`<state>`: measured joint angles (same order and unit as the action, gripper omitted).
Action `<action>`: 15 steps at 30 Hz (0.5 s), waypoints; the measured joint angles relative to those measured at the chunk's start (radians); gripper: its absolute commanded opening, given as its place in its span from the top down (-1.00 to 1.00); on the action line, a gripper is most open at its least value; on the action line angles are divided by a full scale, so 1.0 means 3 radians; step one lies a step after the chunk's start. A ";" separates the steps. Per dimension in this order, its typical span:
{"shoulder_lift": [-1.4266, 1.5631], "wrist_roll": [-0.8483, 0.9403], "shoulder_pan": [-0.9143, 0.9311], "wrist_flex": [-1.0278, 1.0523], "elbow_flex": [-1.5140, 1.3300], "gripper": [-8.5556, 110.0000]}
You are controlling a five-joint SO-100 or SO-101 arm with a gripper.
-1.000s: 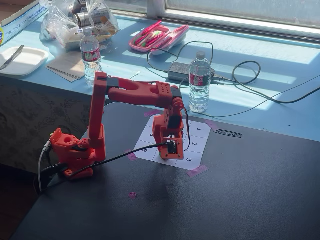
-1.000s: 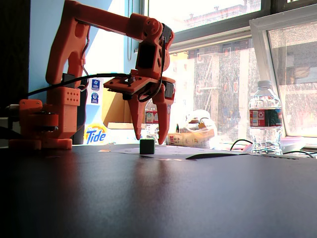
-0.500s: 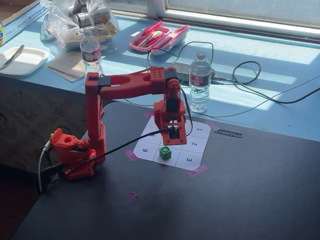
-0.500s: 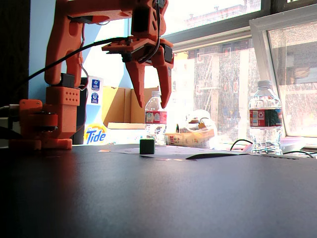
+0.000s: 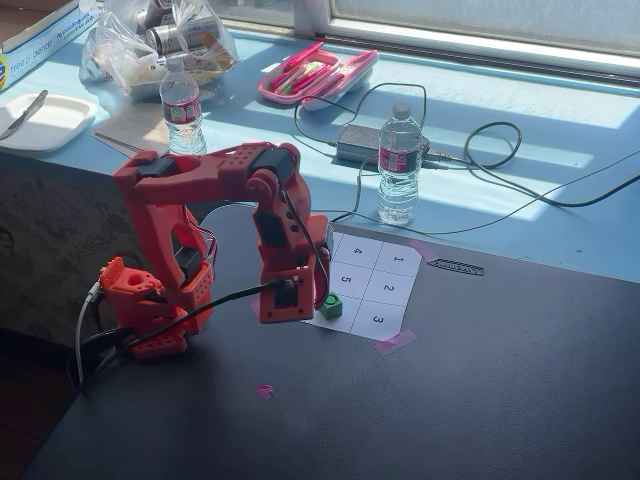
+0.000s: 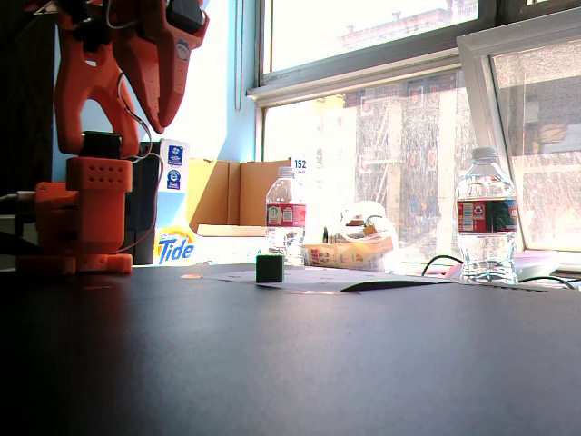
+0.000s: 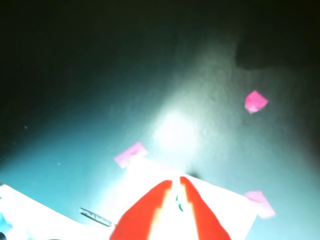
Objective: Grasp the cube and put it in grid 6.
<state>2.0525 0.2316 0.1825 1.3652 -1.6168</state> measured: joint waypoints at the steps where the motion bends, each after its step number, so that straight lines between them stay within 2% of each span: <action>1: 0.0102 0.0026 0.0082 -0.0153 -0.0184 0.86; 8: 0.0823 0.0199 0.0317 -0.1498 -0.1708 0.86; 15: 0.1324 0.0112 0.0368 -0.2311 -0.2777 0.86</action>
<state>2.4498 0.2654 0.2930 0.6719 -2.4498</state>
